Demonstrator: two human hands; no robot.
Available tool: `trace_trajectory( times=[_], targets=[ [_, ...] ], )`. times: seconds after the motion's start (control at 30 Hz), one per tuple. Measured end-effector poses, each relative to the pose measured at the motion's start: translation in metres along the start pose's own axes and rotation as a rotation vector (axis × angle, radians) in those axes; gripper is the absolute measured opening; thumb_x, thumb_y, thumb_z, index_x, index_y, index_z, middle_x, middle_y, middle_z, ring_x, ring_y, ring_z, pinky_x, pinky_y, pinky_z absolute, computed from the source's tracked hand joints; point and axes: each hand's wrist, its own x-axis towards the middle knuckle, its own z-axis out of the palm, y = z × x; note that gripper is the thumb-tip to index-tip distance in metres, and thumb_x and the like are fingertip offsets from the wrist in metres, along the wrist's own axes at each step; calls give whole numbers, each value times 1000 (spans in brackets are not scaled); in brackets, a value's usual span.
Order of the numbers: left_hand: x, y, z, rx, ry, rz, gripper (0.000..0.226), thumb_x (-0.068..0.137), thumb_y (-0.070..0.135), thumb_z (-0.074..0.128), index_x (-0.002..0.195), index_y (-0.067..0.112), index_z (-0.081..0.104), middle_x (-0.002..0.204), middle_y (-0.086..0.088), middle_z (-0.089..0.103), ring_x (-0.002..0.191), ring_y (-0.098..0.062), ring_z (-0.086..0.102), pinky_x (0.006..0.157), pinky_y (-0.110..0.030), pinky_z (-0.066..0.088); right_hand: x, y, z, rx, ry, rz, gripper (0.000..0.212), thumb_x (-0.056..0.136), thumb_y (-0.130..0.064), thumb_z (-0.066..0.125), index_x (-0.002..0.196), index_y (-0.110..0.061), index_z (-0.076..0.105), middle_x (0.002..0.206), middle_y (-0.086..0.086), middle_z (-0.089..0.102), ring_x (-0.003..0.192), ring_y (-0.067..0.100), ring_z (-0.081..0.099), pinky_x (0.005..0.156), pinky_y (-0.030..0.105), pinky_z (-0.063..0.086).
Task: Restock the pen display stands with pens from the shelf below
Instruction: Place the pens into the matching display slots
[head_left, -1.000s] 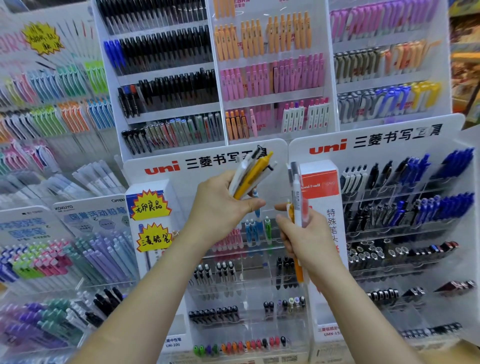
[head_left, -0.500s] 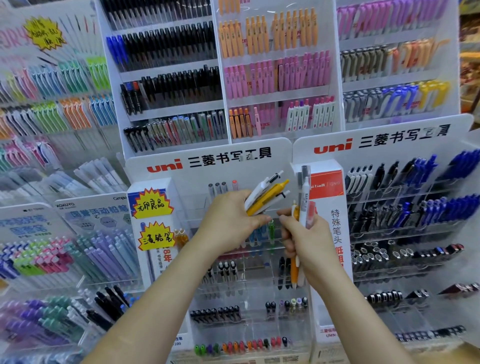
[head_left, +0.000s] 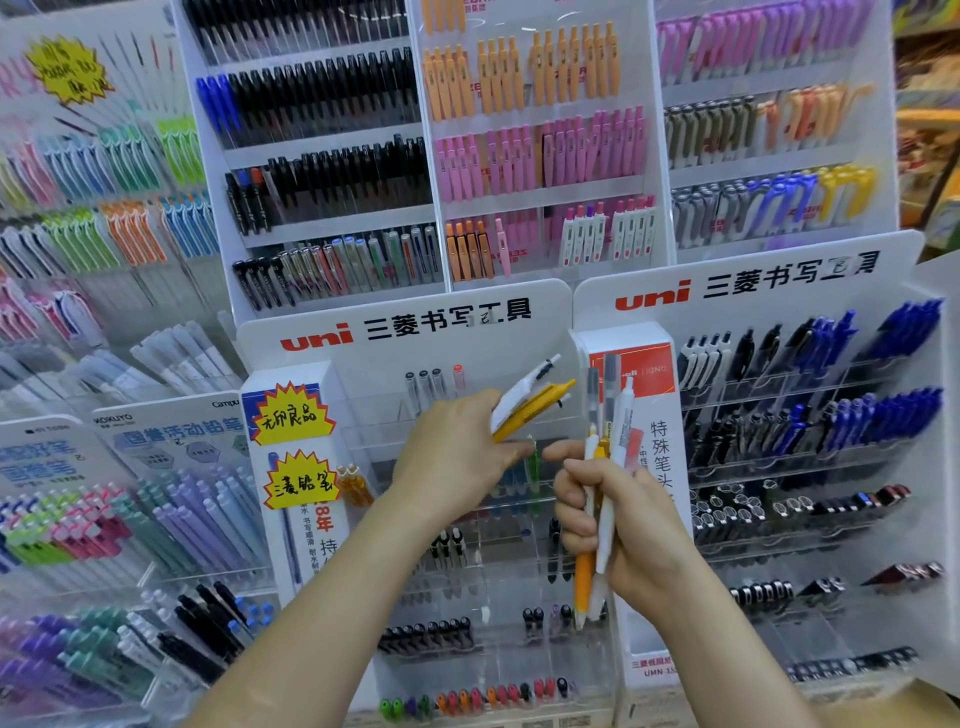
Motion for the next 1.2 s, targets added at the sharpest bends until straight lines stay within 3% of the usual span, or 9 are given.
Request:
trace_trajectory(
  times=[0.13,0.23,0.33,0.5,0.6,0.67,0.77,0.9,1.2],
  targets=[
    [-15,17,-15,-500,145,-96,19,76,31,79,76,22,62,67,4,65,59,-11,60,59,-29,52,-6,2,2,20,-102,26,9,79,-8,59,86,-8,65,60,4,38,41,10,32,37,18,27],
    [-26,30,-18,-663,80,-108,21,72,25,82,77,24,62,67,8,66,63,-5,63,60,-21,53,-9,4,5,1,-145,36,8,76,-5,59,81,-11,60,61,4,37,42,11,31,37,19,26],
    [-33,33,-14,-677,27,-118,24,71,23,84,76,28,61,72,7,69,68,-10,68,64,-31,58,-11,6,9,-86,-157,31,6,73,-6,53,75,-11,56,61,4,36,43,12,29,39,20,22],
    [-36,25,-12,-728,17,-204,27,68,16,86,76,24,61,74,0,71,72,-20,71,70,-46,60,-13,9,14,-236,-155,13,28,72,-6,53,100,-9,52,60,5,32,45,13,30,42,23,23],
    [-38,21,-14,-831,0,-268,27,68,9,85,77,16,61,76,-9,70,73,-26,71,72,-51,59,-13,11,15,-271,-189,10,28,74,-6,53,98,8,49,59,3,34,45,13,32,42,24,25],
    [-39,18,-16,-878,-11,-293,26,69,8,85,78,13,61,76,-14,67,70,-27,68,73,-53,59,-14,11,18,-296,-190,-4,17,78,-5,55,94,2,59,61,5,35,46,14,32,43,24,26],
    [-41,16,-19,-946,12,-321,27,72,9,82,87,7,61,72,-13,64,59,-24,62,63,-44,56,-17,8,22,-316,-184,-18,24,94,-5,56,73,-14,63,64,10,44,47,16,40,44,25,31],
    [-41,9,-30,-1088,146,-344,23,75,6,78,82,10,57,49,2,52,38,-12,38,42,-22,35,-20,9,22,-243,-235,37,35,92,-31,55,100,2,63,68,12,56,45,18,48,42,24,40],
    [-57,-12,-55,-1012,181,-331,28,70,12,80,86,6,58,46,7,53,37,-9,36,38,-19,29,-15,25,40,-388,-166,-95,28,89,-34,59,69,-17,68,71,17,56,49,16,44,45,23,36]
  ],
)
